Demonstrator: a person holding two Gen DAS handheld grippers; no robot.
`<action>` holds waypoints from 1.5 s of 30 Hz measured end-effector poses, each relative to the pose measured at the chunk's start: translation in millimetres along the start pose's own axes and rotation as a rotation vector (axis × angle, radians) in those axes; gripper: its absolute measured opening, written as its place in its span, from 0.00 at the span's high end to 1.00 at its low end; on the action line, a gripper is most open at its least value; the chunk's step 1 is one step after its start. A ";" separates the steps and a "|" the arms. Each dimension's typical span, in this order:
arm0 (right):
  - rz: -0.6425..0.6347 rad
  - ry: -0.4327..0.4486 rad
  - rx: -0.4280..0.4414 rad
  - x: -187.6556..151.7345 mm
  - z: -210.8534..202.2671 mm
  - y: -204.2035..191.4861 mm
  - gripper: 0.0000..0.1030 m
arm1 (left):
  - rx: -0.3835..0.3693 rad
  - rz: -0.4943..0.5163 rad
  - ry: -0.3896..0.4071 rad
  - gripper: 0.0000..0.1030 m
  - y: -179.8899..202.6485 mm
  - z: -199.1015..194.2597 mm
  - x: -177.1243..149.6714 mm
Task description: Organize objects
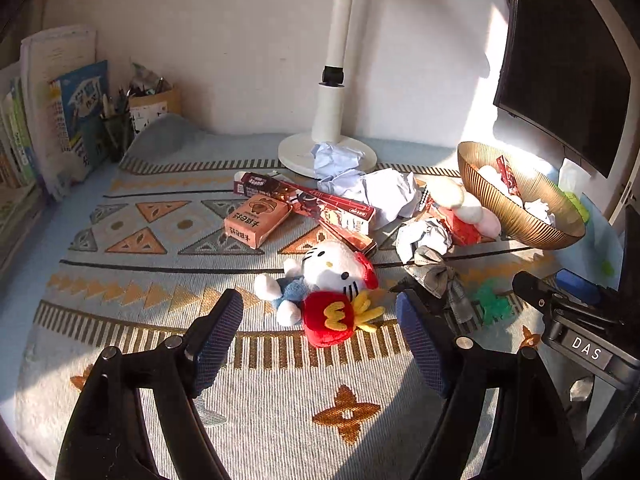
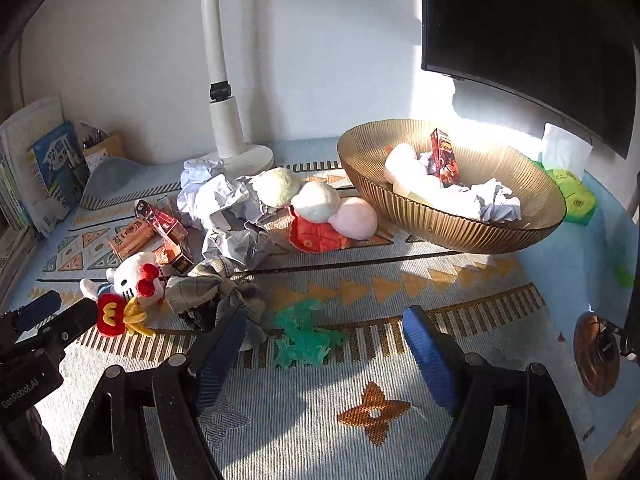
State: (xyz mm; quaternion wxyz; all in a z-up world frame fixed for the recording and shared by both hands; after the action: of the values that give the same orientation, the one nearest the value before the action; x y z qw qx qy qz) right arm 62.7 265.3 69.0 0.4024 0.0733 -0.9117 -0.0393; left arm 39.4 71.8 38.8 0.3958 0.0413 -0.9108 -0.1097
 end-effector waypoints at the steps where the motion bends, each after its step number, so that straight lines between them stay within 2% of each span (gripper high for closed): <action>1: -0.004 0.017 0.003 1.4 -2.5 0.6 0.23 | 0.006 -0.003 -0.004 0.25 -3.1 5.0 -3.2; 4: 0.022 0.027 0.024 1.1 -1.7 5.8 0.12 | -0.005 -0.020 -0.037 0.25 -8.8 15.9 -8.9; 10: 0.087 0.009 0.098 -0.7 3.8 16.8 0.12 | -0.109 -0.048 -0.084 0.25 -13.5 17.9 -8.9; 15: 0.122 0.004 0.133 -1.7 5.3 22.5 0.12 | -0.121 -0.052 -0.086 0.25 -12.4 17.6 -10.3; 20: 0.168 0.009 0.155 -2.5 3.1 31.0 0.12 | -0.118 0.003 -0.122 0.25 -5.6 23.9 -10.3; 22: 0.127 0.013 0.196 2.8 1.7 21.5 0.12 | -0.124 0.062 -0.129 0.25 -0.3 24.7 -7.9; 24: 0.022 0.003 0.205 12.2 1.7 -1.0 0.12 | -0.093 0.182 -0.112 0.24 6.3 25.7 -4.8; 27: -0.099 -0.011 0.261 27.1 8.2 -33.5 0.12 | -0.066 0.323 -0.137 0.24 10.4 37.2 -1.8; 29: -0.120 -0.045 0.319 35.2 21.4 -45.5 0.12 | -0.076 0.342 -0.162 0.24 6.1 46.8 2.5; 33: -0.117 -0.112 0.370 43.0 53.3 -50.0 0.13 | -0.138 0.256 -0.221 0.24 -7.8 63.7 15.7; 35: -0.064 -0.138 0.430 40.9 66.4 -42.8 0.24 | -0.162 0.223 -0.236 0.24 -12.9 69.1 20.7; 37: -0.005 -0.161 0.446 38.4 74.5 -34.0 0.33 | -0.192 0.190 -0.248 0.24 -17.4 73.0 24.4; 39: 0.046 -0.145 0.495 38.4 73.4 -25.1 0.46 | -0.210 0.159 -0.263 0.24 -21.5 77.2 27.9; 40: 0.067 -0.146 0.521 37.3 74.3 -22.1 0.57 | -0.219 0.143 -0.266 0.24 -23.7 77.8 29.0; 43: 0.098 -0.136 0.537 36.3 72.7 -16.9 0.71 | -0.244 0.099 -0.249 0.25 -29.1 76.8 33.5; 45: 0.090 -0.110 0.534 37.5 65.7 -16.4 0.72 | -0.248 0.092 -0.234 0.38 -30.6 74.8 34.5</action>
State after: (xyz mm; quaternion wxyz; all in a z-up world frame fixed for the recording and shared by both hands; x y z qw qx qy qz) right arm -9.2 243.7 50.0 0.3201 0.1342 -0.9126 0.2163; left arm -39.1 48.9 6.7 0.2937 -0.0628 -0.9311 -0.2072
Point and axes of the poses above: each gripper's, at about its wrist camera, not at the fingertips, and z roughly the way its jaws point, y to its right, x to its top, the point moved 2 cm from there along z, roughly the way its jaws point, and after that the axes turned 11 degrees about -z, right-handed, at the moved point
